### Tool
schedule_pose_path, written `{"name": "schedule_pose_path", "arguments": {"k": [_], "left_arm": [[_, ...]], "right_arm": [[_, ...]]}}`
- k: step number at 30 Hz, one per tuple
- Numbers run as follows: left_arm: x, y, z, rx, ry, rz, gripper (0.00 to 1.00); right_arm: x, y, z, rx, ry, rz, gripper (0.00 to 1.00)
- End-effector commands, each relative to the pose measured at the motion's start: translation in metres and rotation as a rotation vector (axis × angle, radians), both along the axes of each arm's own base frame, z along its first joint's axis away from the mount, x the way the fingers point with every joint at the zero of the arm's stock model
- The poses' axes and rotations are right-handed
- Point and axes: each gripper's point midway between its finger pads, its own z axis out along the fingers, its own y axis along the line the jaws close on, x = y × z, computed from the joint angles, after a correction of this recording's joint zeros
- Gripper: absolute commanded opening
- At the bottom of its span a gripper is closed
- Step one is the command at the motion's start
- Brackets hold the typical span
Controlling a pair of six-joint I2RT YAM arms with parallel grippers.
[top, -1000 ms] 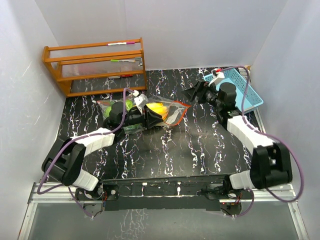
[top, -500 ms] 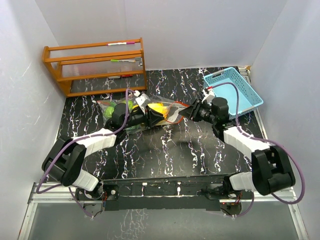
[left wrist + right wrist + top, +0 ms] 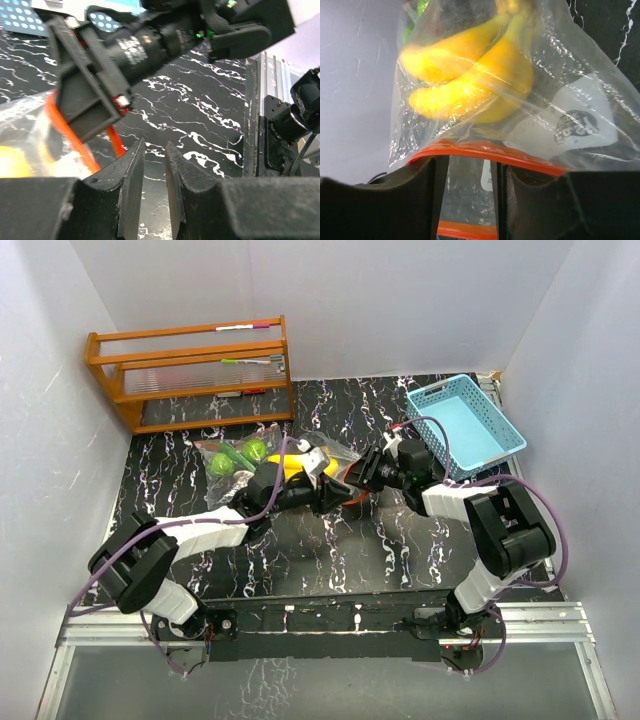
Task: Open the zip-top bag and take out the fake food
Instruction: Pick up the fake fruit from the zipper food storage bag.
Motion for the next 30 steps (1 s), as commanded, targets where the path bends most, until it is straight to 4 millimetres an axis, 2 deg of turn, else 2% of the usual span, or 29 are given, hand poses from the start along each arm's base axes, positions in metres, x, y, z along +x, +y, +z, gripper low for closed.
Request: {"name": "schedule_pose_path", "arguments": {"k": [1,3,5,9,13,18,20,24,27,30], "left_arm": [[-0.011,-0.021,0.003,-0.006,-0.033,-0.027,0.22],[-0.01,-0.021,0.008,-0.023,-0.032,-0.007,0.24],[0.003,-0.011,0.017,-0.023,-0.049,0.093,0.28],[0.056,0.03,0.03,0.058,-0.082,0.417,0.39],[0.103,0.073,0.038,0.028,0.015,0.58,0.4],[0.155,0.12,0.026,0.053,0.039,0.759,0.4],[0.174,0.136,0.012,0.093,0.054,0.806,0.4],[0.201,0.153,-0.013,0.145,0.063,0.842,0.4],[0.205,0.155,-0.042,0.184,0.098,0.841,0.39],[0.195,0.152,-0.059,0.163,0.137,0.819,0.38]], "right_arm": [[0.031,0.015,0.038,0.095,-0.102,-0.018,0.44],[0.037,0.016,0.035,0.101,-0.09,-0.029,0.46],[0.041,0.018,0.034,0.107,-0.087,-0.033,0.48],[0.044,0.019,0.03,0.112,-0.081,-0.038,0.49],[0.043,0.018,0.028,0.122,-0.077,-0.042,0.49],[0.041,0.017,0.025,0.12,-0.07,-0.043,0.49],[0.04,0.016,0.022,0.115,-0.066,-0.048,0.49],[0.038,0.015,0.022,0.112,-0.066,-0.048,0.49],[0.037,0.015,0.023,0.116,-0.064,-0.045,0.49],[0.036,0.015,0.026,0.119,-0.068,-0.041,0.54]]}}
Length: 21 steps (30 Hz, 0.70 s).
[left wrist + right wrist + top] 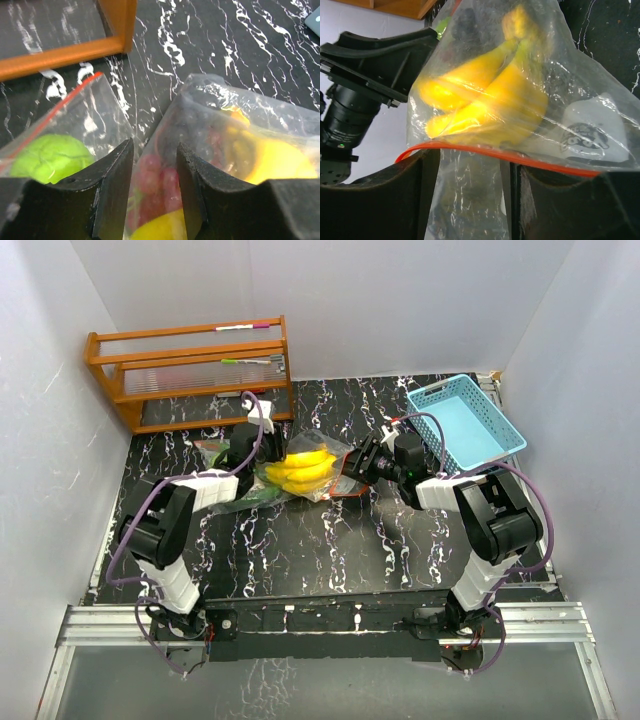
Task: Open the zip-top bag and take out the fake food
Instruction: Pick up the fake fruit from the zipper food storage bag.
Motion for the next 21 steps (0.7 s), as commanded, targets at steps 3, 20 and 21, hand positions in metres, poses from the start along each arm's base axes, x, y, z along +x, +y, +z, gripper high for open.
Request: {"name": "schedule_pose_path", "arguments": {"k": [3,20,21], "left_arm": [[-0.023,-0.022,-0.002,-0.122,-0.008,-0.103,0.37],[-0.069,-0.057,-0.026,-0.135,0.074,-0.201,0.34],[-0.071,-0.058,-0.029,-0.133,0.079,-0.205,0.34]], "right_arm": [[0.005,0.003,0.021,0.031,-0.073,0.0,0.65],[0.0,0.006,-0.04,-0.06,0.083,0.058,0.6],[-0.001,0.007,-0.042,-0.063,0.087,0.064,0.58]]}}
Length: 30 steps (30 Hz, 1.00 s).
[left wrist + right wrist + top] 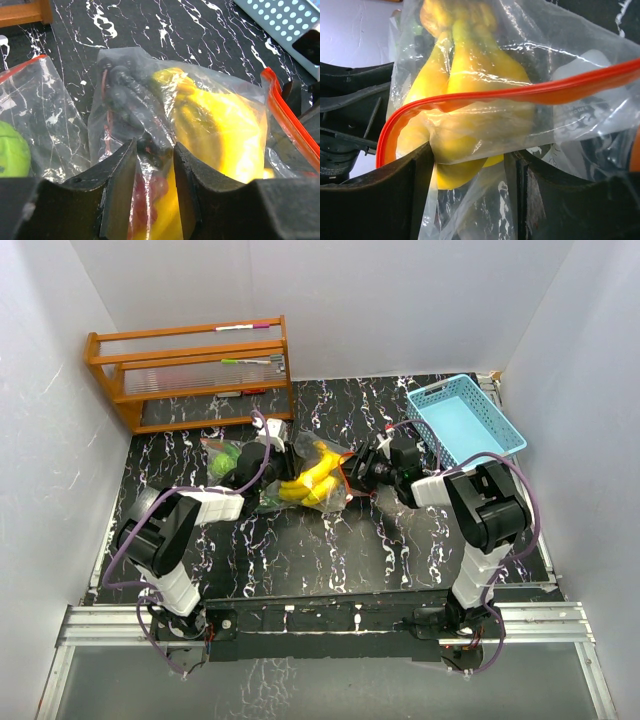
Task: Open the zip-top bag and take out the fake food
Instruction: Pick up the fake fruit from the zipper food storage bag.
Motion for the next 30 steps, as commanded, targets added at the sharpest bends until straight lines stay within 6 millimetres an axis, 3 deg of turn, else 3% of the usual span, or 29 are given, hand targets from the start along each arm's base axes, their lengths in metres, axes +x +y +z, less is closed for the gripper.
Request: {"name": "schedule_pose_path", "arguments": {"k": [1,5,8,10,11,18,24,27,30], "left_arm": [[-0.017,-0.01,-0.011,-0.003,0.041,-0.058,0.33],[-0.018,-0.008,-0.017,0.006,0.05,-0.044,0.28],[-0.015,0.0,-0.023,0.021,0.068,0.01,0.16],[-0.011,0.003,-0.027,0.034,0.079,0.037,0.0],[-0.009,0.002,-0.029,0.04,0.081,0.038,0.0],[0.01,0.005,-0.034,0.038,0.081,0.046,0.0],[0.022,0.032,-0.036,-0.015,0.109,0.134,0.0],[0.024,0.045,-0.033,-0.036,0.109,0.156,0.0],[0.021,0.038,-0.022,-0.108,0.112,0.101,0.0]], "right_arm": [[0.007,0.005,-0.004,-0.032,-0.024,0.036,0.53],[0.007,0.004,0.007,-0.028,-0.061,0.039,0.24],[0.008,-0.001,0.02,-0.057,-0.095,0.037,0.09],[0.008,-0.008,0.022,-0.104,-0.12,0.041,0.08],[0.009,-0.012,0.031,-0.123,-0.148,0.039,0.08],[0.011,-0.056,0.044,-0.224,-0.192,-0.025,0.08],[0.013,-0.095,0.054,-0.258,-0.21,-0.083,0.07],[0.011,-0.106,0.058,-0.259,-0.221,-0.092,0.08],[0.009,-0.105,0.062,-0.259,-0.257,-0.051,0.08]]}}
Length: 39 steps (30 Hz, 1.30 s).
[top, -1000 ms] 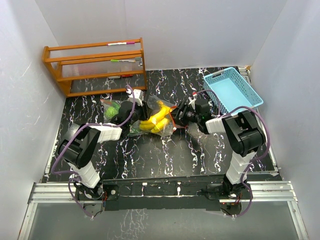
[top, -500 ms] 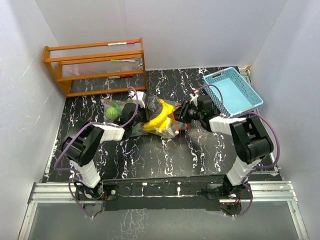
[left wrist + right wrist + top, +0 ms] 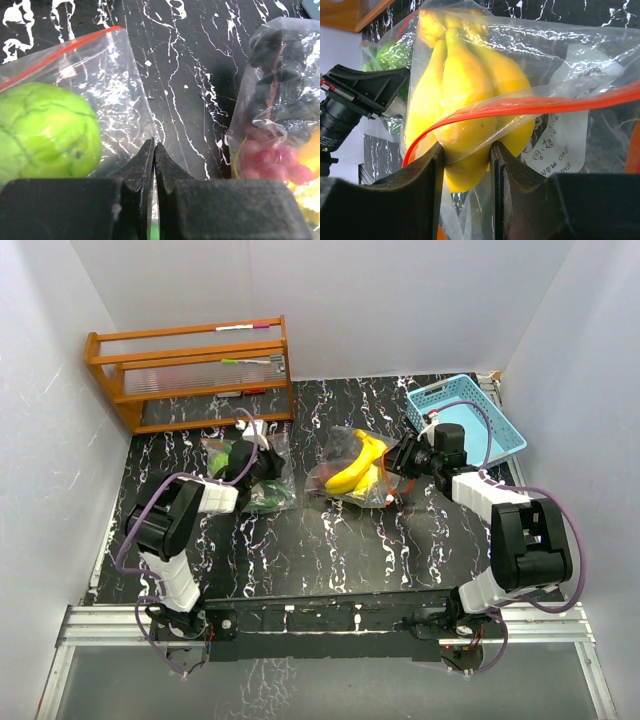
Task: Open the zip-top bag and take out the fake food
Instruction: Pick up the fake fruit from the zipper food storage bag.
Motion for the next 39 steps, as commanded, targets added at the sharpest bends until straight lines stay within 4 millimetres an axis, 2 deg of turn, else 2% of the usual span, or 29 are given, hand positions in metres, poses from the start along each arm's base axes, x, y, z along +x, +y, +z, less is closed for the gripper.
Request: {"name": "schedule_pose_path", "arguments": {"k": [1,5,6,7,10,14,18,22,23,24,25,26,30,31,32,36,39], "left_arm": [[-0.002,-0.011,0.026,-0.148,-0.016,-0.066,0.02],[-0.006,-0.039,0.04,-0.308,0.035,-0.199,0.7],[-0.007,-0.045,0.043,-0.337,0.049,-0.229,0.83],[-0.008,-0.053,0.048,-0.372,0.057,-0.27,0.9],[-0.006,-0.069,0.053,-0.446,0.077,-0.34,0.94],[-0.005,-0.084,0.044,-0.444,0.061,-0.433,0.97],[-0.019,-0.095,0.053,-0.558,-0.015,-0.575,0.97],[-0.028,-0.099,0.054,-0.617,-0.049,-0.633,0.97],[-0.03,-0.099,0.054,-0.623,-0.051,-0.641,0.97],[-0.032,-0.099,0.052,-0.627,-0.047,-0.646,0.92],[-0.033,-0.098,0.051,-0.63,-0.044,-0.645,0.81],[-0.033,-0.098,0.052,-0.634,-0.048,-0.642,0.61],[-0.039,-0.094,0.057,-0.64,-0.072,-0.637,0.19],[-0.039,-0.093,0.058,-0.64,-0.074,-0.629,0.03],[-0.038,-0.09,0.059,-0.64,-0.076,-0.606,0.0],[-0.031,-0.078,0.069,-0.66,-0.112,-0.552,0.0],[-0.012,-0.051,0.068,-0.678,-0.112,-0.391,0.0]], "right_arm": [[-0.001,0.002,0.019,-0.022,-0.116,0.091,0.08],[-0.005,0.006,0.016,-0.041,-0.144,0.16,0.08],[-0.006,0.007,0.017,-0.048,-0.154,0.174,0.08],[-0.008,0.008,0.017,-0.048,-0.164,0.195,0.08],[-0.013,0.015,0.02,-0.033,-0.193,0.254,0.08],[-0.024,0.033,0.027,0.024,-0.222,0.357,0.08],[-0.034,0.049,0.034,0.07,-0.241,0.452,0.08],[-0.039,0.054,0.037,0.109,-0.238,0.485,0.08],[-0.039,0.056,0.038,0.118,-0.238,0.492,0.08],[-0.04,0.056,0.037,0.127,-0.232,0.496,0.08],[-0.039,0.057,0.037,0.132,-0.231,0.496,0.08],[-0.039,0.057,0.036,0.134,-0.228,0.494,0.08],[-0.036,0.057,0.032,0.132,-0.211,0.48,0.08],[-0.035,0.056,0.031,0.13,-0.206,0.474,0.08],[-0.033,0.056,0.03,0.13,-0.198,0.467,0.08],[-0.027,0.056,0.029,0.128,-0.173,0.444,0.08],[-0.023,0.053,0.023,0.108,-0.146,0.418,0.08]]}}
